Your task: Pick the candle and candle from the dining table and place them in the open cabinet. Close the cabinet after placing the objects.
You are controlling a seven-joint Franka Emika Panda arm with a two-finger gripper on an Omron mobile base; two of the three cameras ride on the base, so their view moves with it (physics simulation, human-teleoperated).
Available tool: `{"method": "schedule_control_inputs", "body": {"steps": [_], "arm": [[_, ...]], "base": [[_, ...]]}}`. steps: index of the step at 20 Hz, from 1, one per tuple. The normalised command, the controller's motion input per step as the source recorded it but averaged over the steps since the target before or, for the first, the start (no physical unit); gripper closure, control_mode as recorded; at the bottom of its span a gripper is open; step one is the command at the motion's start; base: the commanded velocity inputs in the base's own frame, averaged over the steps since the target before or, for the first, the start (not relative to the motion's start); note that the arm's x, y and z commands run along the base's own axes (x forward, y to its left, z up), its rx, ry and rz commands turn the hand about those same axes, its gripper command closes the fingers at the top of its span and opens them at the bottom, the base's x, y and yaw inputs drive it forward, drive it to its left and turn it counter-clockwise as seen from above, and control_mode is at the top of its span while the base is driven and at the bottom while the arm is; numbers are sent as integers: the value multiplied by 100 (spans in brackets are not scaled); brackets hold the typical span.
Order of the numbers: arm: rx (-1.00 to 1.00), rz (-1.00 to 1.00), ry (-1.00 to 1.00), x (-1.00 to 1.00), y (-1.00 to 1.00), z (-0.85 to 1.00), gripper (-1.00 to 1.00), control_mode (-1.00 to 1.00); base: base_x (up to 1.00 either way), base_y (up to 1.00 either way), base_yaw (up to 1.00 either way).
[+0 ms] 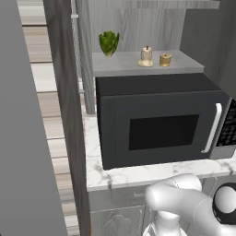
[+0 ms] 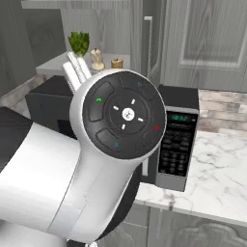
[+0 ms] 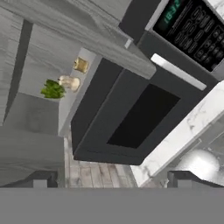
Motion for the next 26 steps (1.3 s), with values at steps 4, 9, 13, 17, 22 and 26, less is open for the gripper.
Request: {"method": "schedule_control_inputs", "body": {"steps": [4, 9, 13, 17, 22, 26], "arm": [[25, 0, 7, 17, -2, -10, -100, -100], [24, -2, 11, 25, 0, -16, -100, -100], [18, -1, 6, 30, -1, -1, -100, -100], [12, 0, 1, 22, -14, 0, -100, -100], [12, 0, 3, 24, -20, -1, -100, -100], [10, 0, 4, 34, -20, -2, -100, -100]], "base": [[0, 0, 0], [0, 0, 0], [0, 0, 0], [0, 0, 0], [0, 0, 0], [0, 0, 0]]}}
